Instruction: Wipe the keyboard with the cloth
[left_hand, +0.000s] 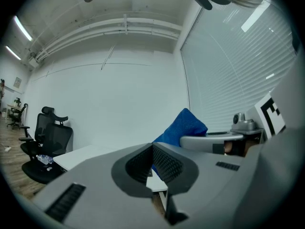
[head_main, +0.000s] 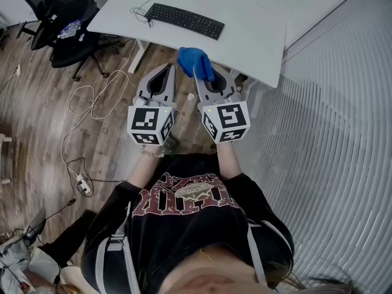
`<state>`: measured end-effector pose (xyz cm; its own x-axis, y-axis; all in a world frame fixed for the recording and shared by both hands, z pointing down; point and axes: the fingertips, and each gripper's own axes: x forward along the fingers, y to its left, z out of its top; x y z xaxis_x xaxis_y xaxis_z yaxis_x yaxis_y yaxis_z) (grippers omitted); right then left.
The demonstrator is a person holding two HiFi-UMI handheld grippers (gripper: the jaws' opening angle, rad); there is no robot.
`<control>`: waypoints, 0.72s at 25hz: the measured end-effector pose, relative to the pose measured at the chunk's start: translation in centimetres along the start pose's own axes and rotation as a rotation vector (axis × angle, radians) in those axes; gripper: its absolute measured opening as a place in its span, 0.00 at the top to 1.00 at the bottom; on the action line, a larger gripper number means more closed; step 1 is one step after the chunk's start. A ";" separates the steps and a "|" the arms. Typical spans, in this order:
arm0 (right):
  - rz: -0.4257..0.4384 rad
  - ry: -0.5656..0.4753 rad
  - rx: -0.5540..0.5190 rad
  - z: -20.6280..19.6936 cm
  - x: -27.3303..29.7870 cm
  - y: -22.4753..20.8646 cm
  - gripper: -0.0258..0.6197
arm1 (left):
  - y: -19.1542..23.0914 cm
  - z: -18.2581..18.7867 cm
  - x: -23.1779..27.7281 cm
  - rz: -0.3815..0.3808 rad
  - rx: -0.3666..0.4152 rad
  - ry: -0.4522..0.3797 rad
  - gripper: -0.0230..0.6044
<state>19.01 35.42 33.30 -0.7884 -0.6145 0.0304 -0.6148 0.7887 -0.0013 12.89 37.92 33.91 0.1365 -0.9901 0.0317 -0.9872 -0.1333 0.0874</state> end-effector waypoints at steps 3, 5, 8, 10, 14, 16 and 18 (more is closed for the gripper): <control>-0.015 0.007 0.000 -0.2 3.2 -1.2 0.86 | 2.1 0.0 2.8 -0.019 0.002 0.006 0.91; -0.026 0.008 0.000 -0.1 5.2 -2.0 0.86 | 3.5 0.2 4.6 -0.033 0.005 0.009 0.91; -0.047 0.008 0.007 0.1 8.0 -2.7 0.86 | 5.6 0.6 6.8 -0.053 0.004 0.015 0.91; -0.053 0.014 0.009 0.0 9.8 -2.8 0.86 | 7.0 0.7 7.7 -0.061 0.003 0.020 0.91; -0.057 0.025 0.013 -0.1 13.1 -2.6 0.86 | 9.4 0.7 9.6 -0.079 -0.003 0.033 0.91; -0.057 0.030 0.014 -0.4 14.6 -2.6 0.86 | 10.5 0.4 10.4 -0.085 -0.005 0.037 0.91; -0.062 0.033 0.015 -0.8 15.9 -2.4 0.86 | 11.6 0.2 10.9 -0.089 -0.007 0.039 0.91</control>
<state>7.97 23.79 34.55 -0.7479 -0.6607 0.0633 -0.6627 0.7488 -0.0138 2.87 25.57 35.03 0.2272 -0.9719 0.0623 -0.9704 -0.2205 0.0987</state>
